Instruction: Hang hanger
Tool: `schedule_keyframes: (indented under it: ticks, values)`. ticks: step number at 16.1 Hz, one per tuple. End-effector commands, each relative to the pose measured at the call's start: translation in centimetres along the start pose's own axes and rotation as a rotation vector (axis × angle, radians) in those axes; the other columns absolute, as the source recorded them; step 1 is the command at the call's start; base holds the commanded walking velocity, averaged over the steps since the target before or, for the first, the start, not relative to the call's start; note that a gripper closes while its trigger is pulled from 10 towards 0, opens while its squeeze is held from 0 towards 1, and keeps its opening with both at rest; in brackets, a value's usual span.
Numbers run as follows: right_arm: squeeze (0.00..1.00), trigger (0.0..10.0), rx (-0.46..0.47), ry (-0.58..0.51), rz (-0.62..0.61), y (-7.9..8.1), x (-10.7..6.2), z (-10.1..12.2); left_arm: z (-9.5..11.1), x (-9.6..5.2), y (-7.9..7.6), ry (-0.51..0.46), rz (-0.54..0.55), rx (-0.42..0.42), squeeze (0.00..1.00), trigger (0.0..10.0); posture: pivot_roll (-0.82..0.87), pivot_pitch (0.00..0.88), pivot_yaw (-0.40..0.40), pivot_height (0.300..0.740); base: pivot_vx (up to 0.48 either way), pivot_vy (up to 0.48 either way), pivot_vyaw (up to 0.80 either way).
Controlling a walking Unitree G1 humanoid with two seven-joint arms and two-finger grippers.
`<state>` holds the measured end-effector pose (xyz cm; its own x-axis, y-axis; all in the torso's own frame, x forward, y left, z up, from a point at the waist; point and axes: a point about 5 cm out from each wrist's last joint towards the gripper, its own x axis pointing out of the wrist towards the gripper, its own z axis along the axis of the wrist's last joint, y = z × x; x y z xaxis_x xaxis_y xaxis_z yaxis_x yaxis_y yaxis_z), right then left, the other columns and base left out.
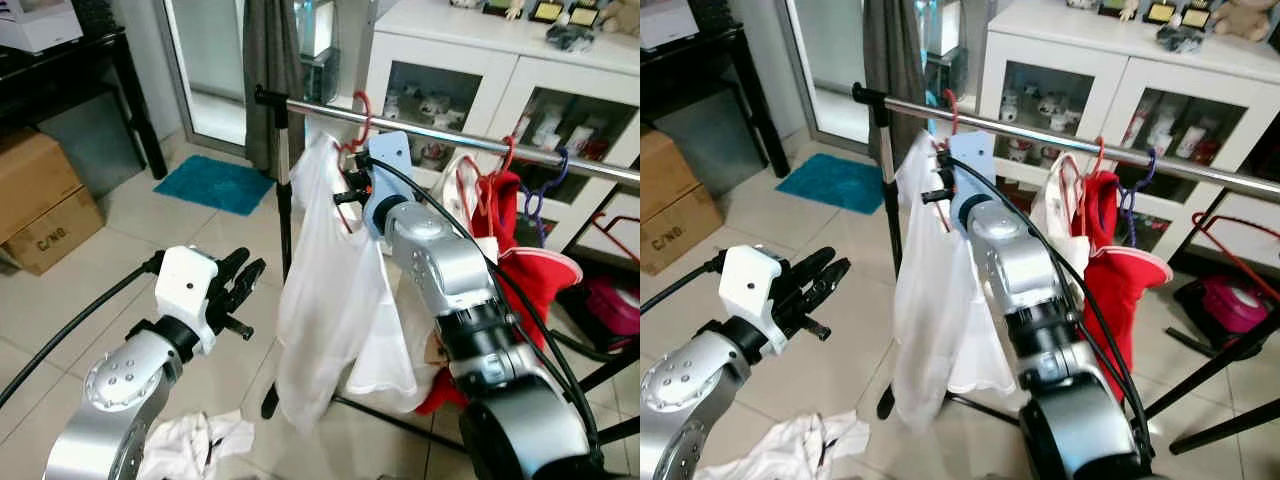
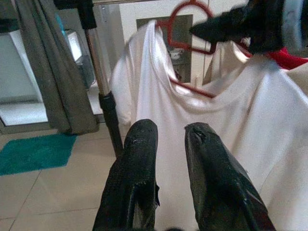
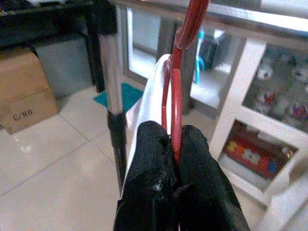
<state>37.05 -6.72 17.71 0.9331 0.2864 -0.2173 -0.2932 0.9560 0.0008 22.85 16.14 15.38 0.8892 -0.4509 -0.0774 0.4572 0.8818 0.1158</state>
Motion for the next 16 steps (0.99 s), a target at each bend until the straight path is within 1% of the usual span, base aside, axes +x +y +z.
schedule_keyframes:
  ticks: [1, 3, 7, 10, 13, 16]
  values:
    - [0.0, 10.0, 0.01, -0.052, -0.037, -0.8, 0.4, 1.4, 0.7, 0.1, -0.1, -0.018, -0.019, 0.009, 0.0, 10.0, 0.06, 0.041, -0.014, 0.74, 0.0, 0.0, 0.0]
    - [0.0, 10.0, 0.018, -0.075, -0.067, -1.4, 1.3, 2.4, 1.0, 0.3, -0.4, -0.022, -0.036, 0.009, 0.0, 10.0, 0.06, 0.055, -0.013, 0.74, 0.0, 0.0, 0.0]
    - [0.0, 10.0, -0.018, -0.092, -0.114, -2.4, 2.2, 3.8, 1.7, 0.6, -0.6, -0.04, -0.062, 0.01, 0.0, 10.0, 0.06, 0.063, -0.007, 0.74, 0.0, 0.0, 0.0]
    - [0.0, 10.0, -0.049, -0.068, -0.122, -2.5, 2.8, 4.0, 2.3, 0.9, -0.7, -0.055, -0.078, 0.013, 0.0, 10.0, 0.06, 0.062, -0.006, 0.74, 0.0, 0.0, 0.0]
    - [0.0, 10.0, -0.007, -0.047, -0.157, -3.1, 3.1, 4.5, 2.7, 0.9, -1.0, -0.057, -0.097, 0.015, 0.0, 10.0, 0.07, 0.072, -0.009, 0.74, 0.0, 0.0, 0.0]
    - [0.0, 10.0, -0.015, -0.016, -0.166, -3.5, 3.2, 4.2, 2.7, 0.8, -1.2, -0.053, -0.102, 0.014, 0.0, 10.0, 0.08, 0.071, -0.017, 0.74, 0.0, 0.0, 0.0]
